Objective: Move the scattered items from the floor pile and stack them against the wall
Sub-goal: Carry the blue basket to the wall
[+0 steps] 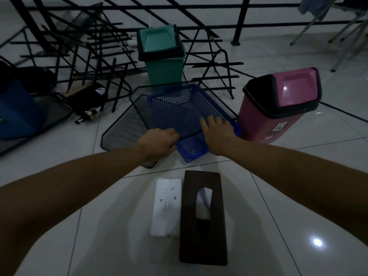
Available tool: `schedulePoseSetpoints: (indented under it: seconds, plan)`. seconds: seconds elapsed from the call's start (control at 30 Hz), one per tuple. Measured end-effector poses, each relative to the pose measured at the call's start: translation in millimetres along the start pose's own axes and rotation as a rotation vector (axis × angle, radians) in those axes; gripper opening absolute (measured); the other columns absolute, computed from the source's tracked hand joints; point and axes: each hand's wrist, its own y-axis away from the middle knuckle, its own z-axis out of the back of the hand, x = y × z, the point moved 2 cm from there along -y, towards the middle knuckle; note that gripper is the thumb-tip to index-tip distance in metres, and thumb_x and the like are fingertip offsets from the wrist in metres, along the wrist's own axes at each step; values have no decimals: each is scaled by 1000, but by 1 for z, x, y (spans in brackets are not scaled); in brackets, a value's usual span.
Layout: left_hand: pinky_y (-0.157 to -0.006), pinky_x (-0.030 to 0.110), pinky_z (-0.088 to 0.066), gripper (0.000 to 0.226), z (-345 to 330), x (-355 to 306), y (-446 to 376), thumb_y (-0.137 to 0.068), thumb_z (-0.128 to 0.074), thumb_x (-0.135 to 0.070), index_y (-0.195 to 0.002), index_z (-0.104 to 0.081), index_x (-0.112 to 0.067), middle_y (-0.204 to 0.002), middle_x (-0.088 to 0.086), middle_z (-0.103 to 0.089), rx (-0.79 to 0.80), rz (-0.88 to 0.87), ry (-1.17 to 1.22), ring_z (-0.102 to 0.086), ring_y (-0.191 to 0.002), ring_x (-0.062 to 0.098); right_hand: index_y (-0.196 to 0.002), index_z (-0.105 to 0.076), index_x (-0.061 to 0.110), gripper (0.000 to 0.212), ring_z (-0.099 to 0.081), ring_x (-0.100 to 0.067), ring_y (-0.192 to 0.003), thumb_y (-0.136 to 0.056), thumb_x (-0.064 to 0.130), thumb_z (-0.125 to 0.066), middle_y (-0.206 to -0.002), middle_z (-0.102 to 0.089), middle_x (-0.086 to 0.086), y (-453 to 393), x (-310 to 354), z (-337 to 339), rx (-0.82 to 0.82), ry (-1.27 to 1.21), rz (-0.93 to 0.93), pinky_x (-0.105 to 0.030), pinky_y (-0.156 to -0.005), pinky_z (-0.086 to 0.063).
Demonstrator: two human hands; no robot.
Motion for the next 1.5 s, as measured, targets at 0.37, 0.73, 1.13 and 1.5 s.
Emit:
schedulePoseSetpoints:
  seconds: [0.37,0.73,1.13,1.5]
  plan:
    - [-40,29,-44,26,26,46,107,-83,-41,-35,-79,-56,-13,-76,6,-56,-7,6,-30,-54,-49,27,-156,-1,11,66,-51,-32,-122,-102,22,-38,-147,-39,-14,-31,76,28,78,65,299,-43,-95,-47]
    - [-66,31,-43,34,20,72,174,-94,-40,-40,-109,-54,-14,-100,7,-56,304,232,-200,-58,-86,27,-156,1,18,70,-35,-43,-136,-102,27,-42,-162,-12,-12,-64,171,89,-138,203,371,-53,-109,-31]
    - [-74,32,-46,41,-21,73,199,-97,-46,-38,-127,-49,-10,-115,10,-56,732,416,-49,-58,-100,25,-149,-31,16,51,-55,-26,-120,-100,20,-46,-142,-49,-9,-76,230,60,-52,221,654,-39,-91,-47]
    - [-105,35,-34,62,-20,87,149,-104,-34,-34,-153,-4,-12,-158,13,-12,944,401,-111,-33,-138,29,-148,-29,14,57,-20,-34,-143,-98,35,-48,-154,-21,-18,-62,178,48,-23,58,572,-49,-112,-25]
